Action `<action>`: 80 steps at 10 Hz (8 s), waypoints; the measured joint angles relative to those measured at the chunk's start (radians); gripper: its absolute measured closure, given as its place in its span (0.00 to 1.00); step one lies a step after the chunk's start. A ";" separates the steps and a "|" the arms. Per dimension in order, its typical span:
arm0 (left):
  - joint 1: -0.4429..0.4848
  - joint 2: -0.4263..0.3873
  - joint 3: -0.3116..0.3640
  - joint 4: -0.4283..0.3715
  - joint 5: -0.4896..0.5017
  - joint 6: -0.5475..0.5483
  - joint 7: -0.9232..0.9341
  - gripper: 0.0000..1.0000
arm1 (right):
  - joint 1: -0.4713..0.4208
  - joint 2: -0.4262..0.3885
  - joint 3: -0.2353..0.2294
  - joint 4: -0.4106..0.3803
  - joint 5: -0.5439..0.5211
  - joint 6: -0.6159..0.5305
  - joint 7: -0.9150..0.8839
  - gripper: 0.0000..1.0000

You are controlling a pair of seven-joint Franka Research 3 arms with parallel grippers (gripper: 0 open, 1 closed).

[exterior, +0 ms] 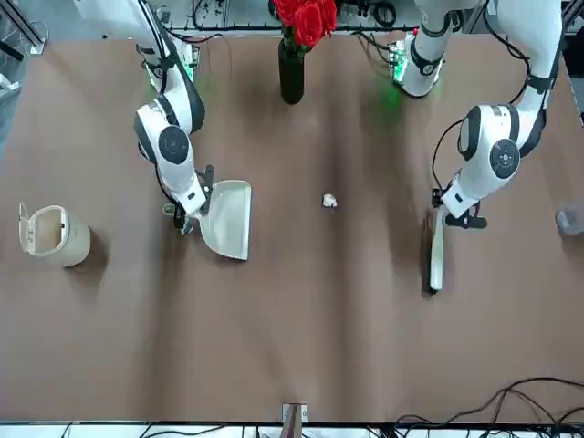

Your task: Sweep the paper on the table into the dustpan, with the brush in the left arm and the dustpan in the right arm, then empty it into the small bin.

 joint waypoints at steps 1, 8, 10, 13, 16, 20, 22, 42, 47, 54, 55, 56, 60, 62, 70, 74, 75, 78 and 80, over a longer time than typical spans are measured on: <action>0.000 0.000 0.000 0.003 0.000 0.000 0.001 0.73 | 0.000 0.001 0.000 -0.006 0.000 0.005 0.010 0.00; -0.002 -0.047 -0.035 0.041 0.000 -0.120 0.002 0.73 | -0.007 0.047 -0.014 -0.021 -0.008 0.094 0.022 0.14; -0.002 -0.120 -0.074 0.051 0.000 -0.268 -0.039 0.73 | -0.007 0.047 -0.014 -0.021 -0.017 0.095 0.022 0.48; -0.003 -0.187 -0.221 0.048 -0.018 -0.428 -0.213 0.73 | -0.007 0.047 -0.015 -0.022 -0.029 0.096 0.022 0.68; -0.007 -0.218 -0.367 0.041 -0.166 -0.475 -0.337 0.73 | -0.003 0.045 -0.004 0.017 -0.072 0.052 0.022 0.68; -0.006 -0.215 -0.531 0.028 -0.295 -0.454 -0.497 0.73 | 0.021 0.042 0.135 0.153 -0.095 -0.149 0.156 0.68; -0.012 -0.190 -0.654 0.026 -0.303 -0.412 -0.627 0.73 | 0.026 0.059 0.171 0.174 -0.115 -0.177 0.221 0.68; -0.223 0.121 -0.746 0.126 -0.135 -0.087 -1.241 0.73 | 0.183 0.443 0.353 0.602 -0.295 -0.501 0.372 0.68; -0.224 0.163 -0.744 0.173 -0.107 -0.082 -1.269 0.73 | 0.192 0.444 0.353 0.603 -0.295 -0.498 0.373 0.68; -0.374 0.289 -0.674 0.256 0.027 0.043 -1.393 0.73 | 0.192 0.445 0.351 0.604 -0.295 -0.497 0.374 0.68; -0.394 0.293 -0.656 0.274 0.028 0.046 -1.396 0.73 | 0.187 0.448 0.349 0.604 -0.294 -0.485 0.372 0.68; -0.400 0.296 -0.647 0.287 0.028 0.052 -1.396 0.73 | 0.180 0.448 0.351 0.606 -0.294 -0.473 0.367 0.68; -0.413 0.303 -0.640 0.322 0.045 0.071 -1.394 0.73 | 0.162 0.448 0.352 0.607 -0.294 -0.430 0.366 0.68; -0.414 0.304 -0.637 0.322 0.072 0.069 -1.394 0.73 | 0.162 0.448 0.352 0.604 -0.294 -0.415 0.358 0.68; -0.425 0.236 -0.649 0.332 0.088 -0.136 -1.388 0.73 | 0.120 0.448 0.354 0.588 -0.293 -0.363 0.323 0.68; -0.425 0.170 -0.669 0.330 0.089 -0.191 -1.370 0.73 | 0.080 0.461 0.352 0.580 -0.293 -0.306 0.296 0.68; -0.425 0.151 -0.673 0.325 0.089 -0.198 -1.369 0.73 | 0.065 0.460 0.352 0.563 -0.293 -0.270 0.274 0.68; -0.420 0.079 -0.675 0.268 0.090 -0.259 -1.323 0.73 | 0.031 0.459 0.353 0.533 -0.291 -0.210 0.222 0.68; -0.397 0.007 -0.675 0.192 0.086 -0.273 -1.278 0.73 | 0.023 0.454 0.353 0.533 -0.286 -0.208 0.205 0.68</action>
